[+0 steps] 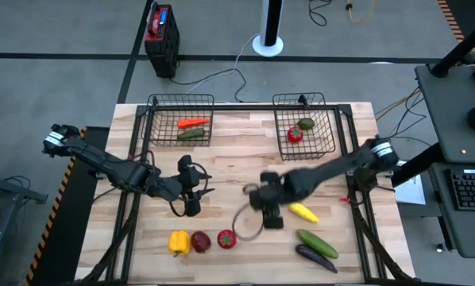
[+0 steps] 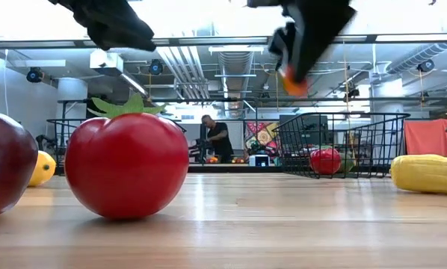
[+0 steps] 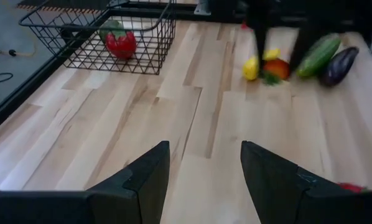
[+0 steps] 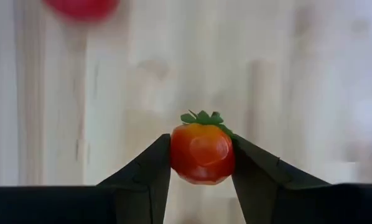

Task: Sort produce into baskets
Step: Put the red peach into the right black wire basket

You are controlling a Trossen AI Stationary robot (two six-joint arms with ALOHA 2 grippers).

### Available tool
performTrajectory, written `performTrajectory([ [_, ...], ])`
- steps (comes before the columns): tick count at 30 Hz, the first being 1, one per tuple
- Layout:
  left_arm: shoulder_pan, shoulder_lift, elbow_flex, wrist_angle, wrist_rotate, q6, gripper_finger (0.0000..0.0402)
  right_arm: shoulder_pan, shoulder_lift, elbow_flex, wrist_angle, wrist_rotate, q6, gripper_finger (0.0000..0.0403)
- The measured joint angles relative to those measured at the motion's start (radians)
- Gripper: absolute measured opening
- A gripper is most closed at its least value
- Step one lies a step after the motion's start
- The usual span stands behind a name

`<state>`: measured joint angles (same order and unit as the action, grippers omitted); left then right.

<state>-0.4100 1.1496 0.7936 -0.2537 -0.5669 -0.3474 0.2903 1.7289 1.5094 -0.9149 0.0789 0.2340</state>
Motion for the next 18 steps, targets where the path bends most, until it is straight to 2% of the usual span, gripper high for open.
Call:
performTrajectory([
  [9, -0.007, -0.002, 0.068, -0.059, 0.0, 0.014, 0.0181, -0.305, -0.203, 0.007, -0.026, 0.003, -0.013, 0.0138],
  [15, -0.007, -0.002, 0.072, -0.059, -0.008, 0.024, 0.0181, -0.544, -0.252, 0.006, -0.089, 0.003, 0.094, 0.0137],
  [18, -0.007, -0.002, 0.071, -0.058, -0.019, 0.024, 0.0181, -0.663, -0.251, 0.005, -0.144, 0.042, 0.115, 0.0139],
])
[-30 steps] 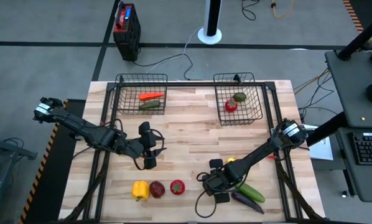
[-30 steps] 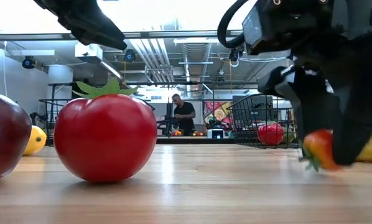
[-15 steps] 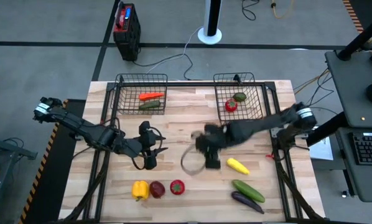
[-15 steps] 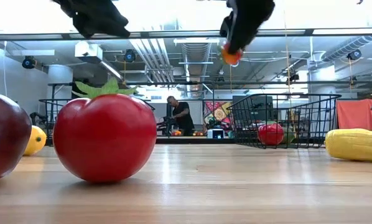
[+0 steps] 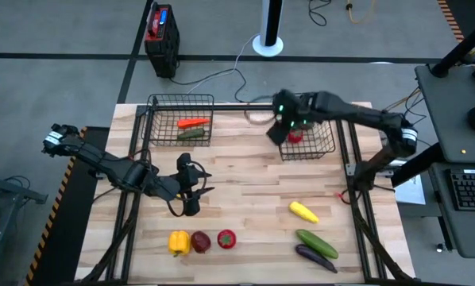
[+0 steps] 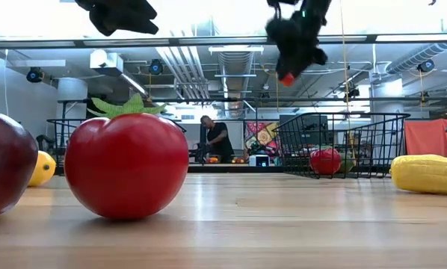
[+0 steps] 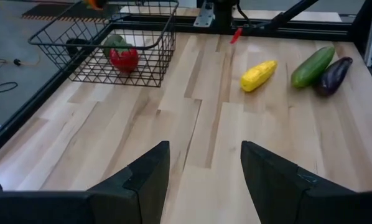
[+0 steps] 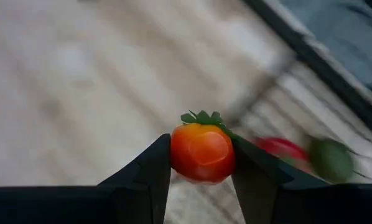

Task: Sort produce into baskets
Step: Put the red peach into the right black wire basket, then put the yellow lemon into the right black wire basket

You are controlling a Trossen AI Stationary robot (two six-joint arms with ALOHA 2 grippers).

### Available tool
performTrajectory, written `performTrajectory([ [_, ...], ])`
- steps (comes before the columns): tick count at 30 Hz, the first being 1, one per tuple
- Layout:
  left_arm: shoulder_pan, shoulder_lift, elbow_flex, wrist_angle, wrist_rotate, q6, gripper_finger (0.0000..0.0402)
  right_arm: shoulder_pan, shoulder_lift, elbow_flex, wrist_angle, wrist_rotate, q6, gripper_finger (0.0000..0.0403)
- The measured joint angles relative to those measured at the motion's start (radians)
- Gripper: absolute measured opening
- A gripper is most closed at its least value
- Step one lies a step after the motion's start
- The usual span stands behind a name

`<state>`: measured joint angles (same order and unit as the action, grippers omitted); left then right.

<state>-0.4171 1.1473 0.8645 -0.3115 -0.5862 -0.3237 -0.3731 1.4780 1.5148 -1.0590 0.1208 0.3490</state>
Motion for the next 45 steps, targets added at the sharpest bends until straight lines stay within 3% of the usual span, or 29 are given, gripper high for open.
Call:
performTrajectory([
  [7, 0.0, 0.0, -0.001, -0.004, -0.001, 0.0, 0.0181, -0.255, 0.043, -0.008, -0.073, 0.044, 0.002, 0.0139],
  [12, 0.0, 0.0, -0.001, -0.004, -0.006, 0.0, 0.0181, -0.359, 0.122, -0.014, -0.074, 0.038, -0.01, 0.0141],
  [25, 0.0, 0.0, -0.003, -0.004, -0.009, 0.0, 0.0181, -0.385, 0.328, -0.014, -0.038, 0.037, -0.072, 0.0141],
  [45, 0.0, 0.0, -0.003, -0.005, -0.009, -0.008, 0.0181, -0.385, 0.335, -0.014, -0.021, 0.036, -0.1, 0.0173],
])
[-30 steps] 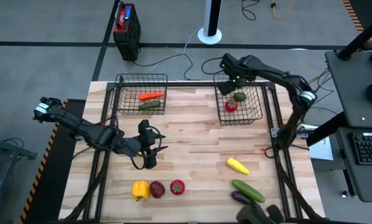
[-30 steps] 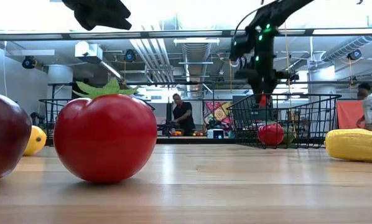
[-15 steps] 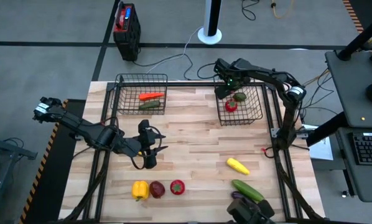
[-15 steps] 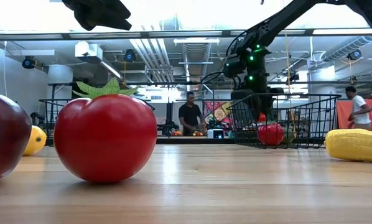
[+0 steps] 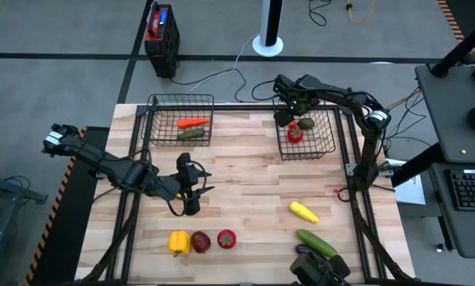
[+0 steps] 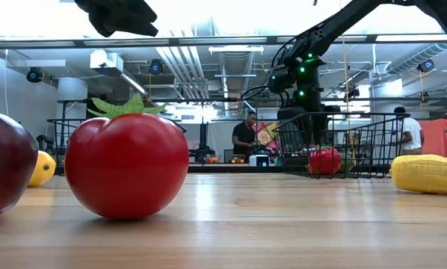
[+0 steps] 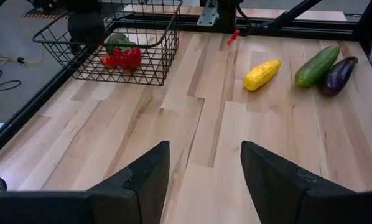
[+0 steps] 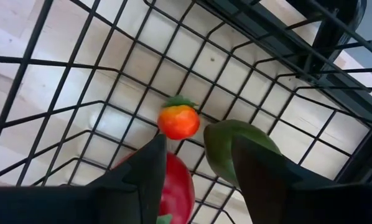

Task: Sort produce into baskets
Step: Put the yellow lemon into the right black wire basket

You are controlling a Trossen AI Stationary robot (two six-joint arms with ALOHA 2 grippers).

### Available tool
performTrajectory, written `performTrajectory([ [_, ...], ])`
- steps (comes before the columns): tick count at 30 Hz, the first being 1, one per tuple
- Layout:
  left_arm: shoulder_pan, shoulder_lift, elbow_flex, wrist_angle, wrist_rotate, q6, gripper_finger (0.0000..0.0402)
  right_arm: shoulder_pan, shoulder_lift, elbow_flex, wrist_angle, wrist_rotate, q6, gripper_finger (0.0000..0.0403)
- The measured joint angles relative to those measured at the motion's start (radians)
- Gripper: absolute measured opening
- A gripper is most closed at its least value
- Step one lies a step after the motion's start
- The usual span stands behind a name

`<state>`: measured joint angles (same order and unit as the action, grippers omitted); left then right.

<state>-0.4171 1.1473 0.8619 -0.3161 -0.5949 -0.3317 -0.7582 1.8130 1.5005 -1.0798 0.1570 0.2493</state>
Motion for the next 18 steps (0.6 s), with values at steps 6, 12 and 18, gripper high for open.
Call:
performTrajectory([
  [6, 0.0, -0.001, 0.0, -0.04, 0.002, -0.026, 0.0181, 0.004, -0.032, 0.0, -0.005, -0.004, -0.007, 0.0172],
  [12, -0.001, 0.0, 0.048, -0.268, 0.038, -0.146, 0.0181, 0.046, -0.144, 0.0, -0.008, -0.008, -0.016, 0.0173],
  [18, -0.001, 0.0, 0.125, -0.498, 0.112, -0.23, 0.0181, 0.15, -0.28, 0.0, -0.004, -0.007, -0.008, 0.0171],
])
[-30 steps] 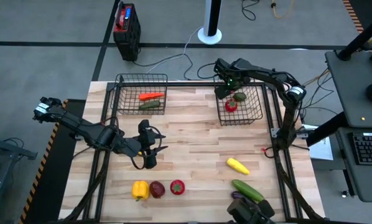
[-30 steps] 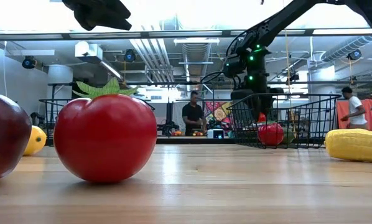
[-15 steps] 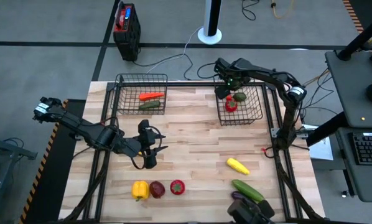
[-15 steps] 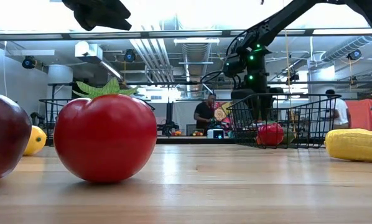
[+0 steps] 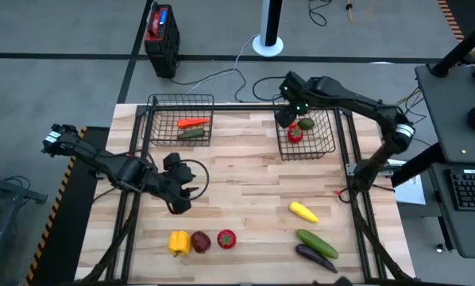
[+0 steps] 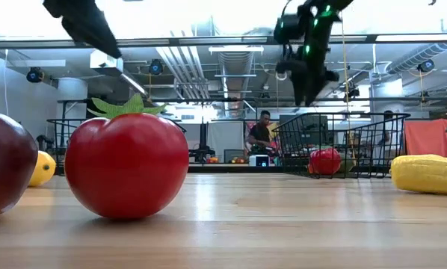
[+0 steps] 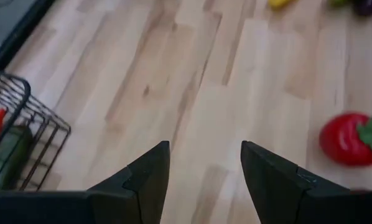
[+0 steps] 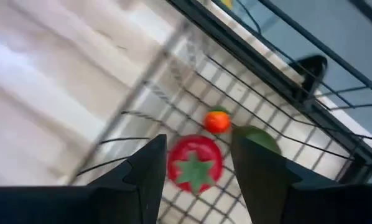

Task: Sort produce into baskets
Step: Put the yellow lemon into the right black wire basket

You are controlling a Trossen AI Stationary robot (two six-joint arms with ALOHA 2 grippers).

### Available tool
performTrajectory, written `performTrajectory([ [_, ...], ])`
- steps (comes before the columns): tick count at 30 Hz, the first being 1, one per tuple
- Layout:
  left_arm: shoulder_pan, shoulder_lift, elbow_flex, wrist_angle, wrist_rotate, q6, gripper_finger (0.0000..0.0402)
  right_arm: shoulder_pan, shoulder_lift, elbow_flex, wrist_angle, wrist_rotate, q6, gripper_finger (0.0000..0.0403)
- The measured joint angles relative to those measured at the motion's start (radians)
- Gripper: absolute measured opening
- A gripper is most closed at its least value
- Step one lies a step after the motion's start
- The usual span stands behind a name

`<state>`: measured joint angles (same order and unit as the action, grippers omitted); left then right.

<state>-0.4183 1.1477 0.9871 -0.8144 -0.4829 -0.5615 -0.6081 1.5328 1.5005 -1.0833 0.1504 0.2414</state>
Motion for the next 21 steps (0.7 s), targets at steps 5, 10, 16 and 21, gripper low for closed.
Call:
performTrajectory([
  [5, 0.0, 0.0, 0.016, -0.081, 0.031, -0.001, 0.0181, 0.124, -0.094, -0.008, 0.028, 0.007, 0.031, 0.0174],
  [10, 0.0, 0.0, 0.014, -0.189, 0.059, -0.005, 0.0181, 0.264, -0.171, -0.042, 0.091, 0.008, 0.054, 0.0175],
  [16, 0.0, 0.015, 0.013, -0.304, 0.058, -0.028, 0.0181, 0.421, -0.206, -0.065, 0.125, 0.013, 0.097, 0.0176],
  [21, 0.0, 0.071, 0.012, -0.378, 0.049, 0.023, 0.0185, 0.525, -0.197, -0.067, 0.124, 0.076, 0.119, 0.0176],
])
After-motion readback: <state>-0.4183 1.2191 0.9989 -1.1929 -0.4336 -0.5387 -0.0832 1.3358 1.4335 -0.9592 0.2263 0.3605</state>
